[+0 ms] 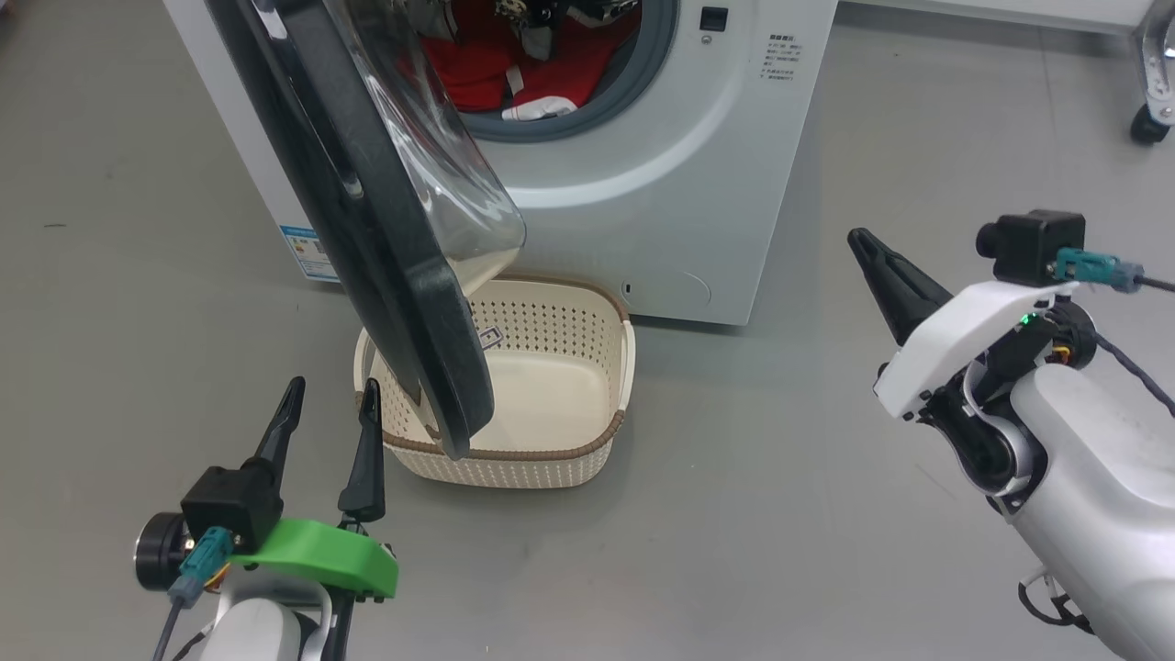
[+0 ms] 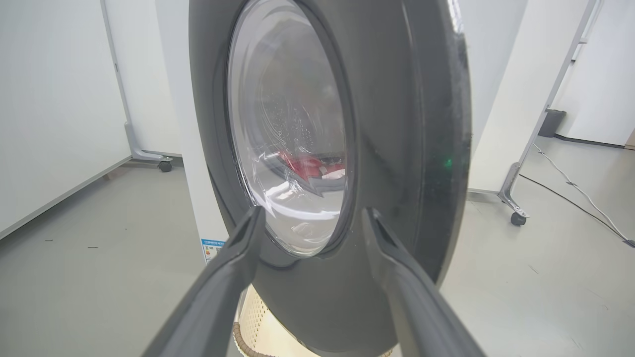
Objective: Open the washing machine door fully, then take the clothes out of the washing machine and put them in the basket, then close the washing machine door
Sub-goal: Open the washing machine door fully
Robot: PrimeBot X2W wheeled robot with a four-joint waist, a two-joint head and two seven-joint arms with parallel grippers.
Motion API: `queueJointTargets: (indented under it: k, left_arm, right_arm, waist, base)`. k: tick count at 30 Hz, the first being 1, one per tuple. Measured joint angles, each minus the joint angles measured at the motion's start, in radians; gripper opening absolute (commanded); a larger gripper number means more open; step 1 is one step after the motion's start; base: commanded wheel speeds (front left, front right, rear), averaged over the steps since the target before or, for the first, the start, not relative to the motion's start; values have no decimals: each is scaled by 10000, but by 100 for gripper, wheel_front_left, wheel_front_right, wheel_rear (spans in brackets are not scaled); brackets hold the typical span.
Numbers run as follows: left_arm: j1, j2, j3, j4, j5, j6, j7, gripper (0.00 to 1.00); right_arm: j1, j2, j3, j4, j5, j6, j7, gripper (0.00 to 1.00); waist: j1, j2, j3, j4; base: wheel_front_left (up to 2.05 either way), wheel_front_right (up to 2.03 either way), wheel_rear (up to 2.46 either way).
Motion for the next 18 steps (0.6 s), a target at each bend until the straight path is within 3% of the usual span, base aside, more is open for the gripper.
queueJointTargets:
  k: [9, 16, 17, 18]
  left_arm:
    - [387, 13, 280, -79, 115, 0, 0, 100]
    - [490, 23, 454, -192, 167, -10, 0, 100]
    - [509, 23, 489, -196, 169, -10, 0, 100]
    - [523, 23, 516, -207, 169, -10, 0, 100]
  right_arm:
    - [1305, 180, -364, 73, -583, -1007, -2243, 0]
    - [1929, 332, -683, -88, -932, -1570, -2282, 0]
    - [1942, 336, -744, -136, -1028, -1647, -2282, 16]
    - [1959, 332, -780, -184, -1143, -1687, -2280, 69]
  waist:
    - [0, 0, -416, -391]
    - [0, 0, -508, -608]
    - [0, 0, -507, -638]
    - [0, 0, -505, -670]
  base:
    - [0, 0, 0]
    - [0, 0, 0]
    - [0, 0, 0]
    - [0, 0, 0]
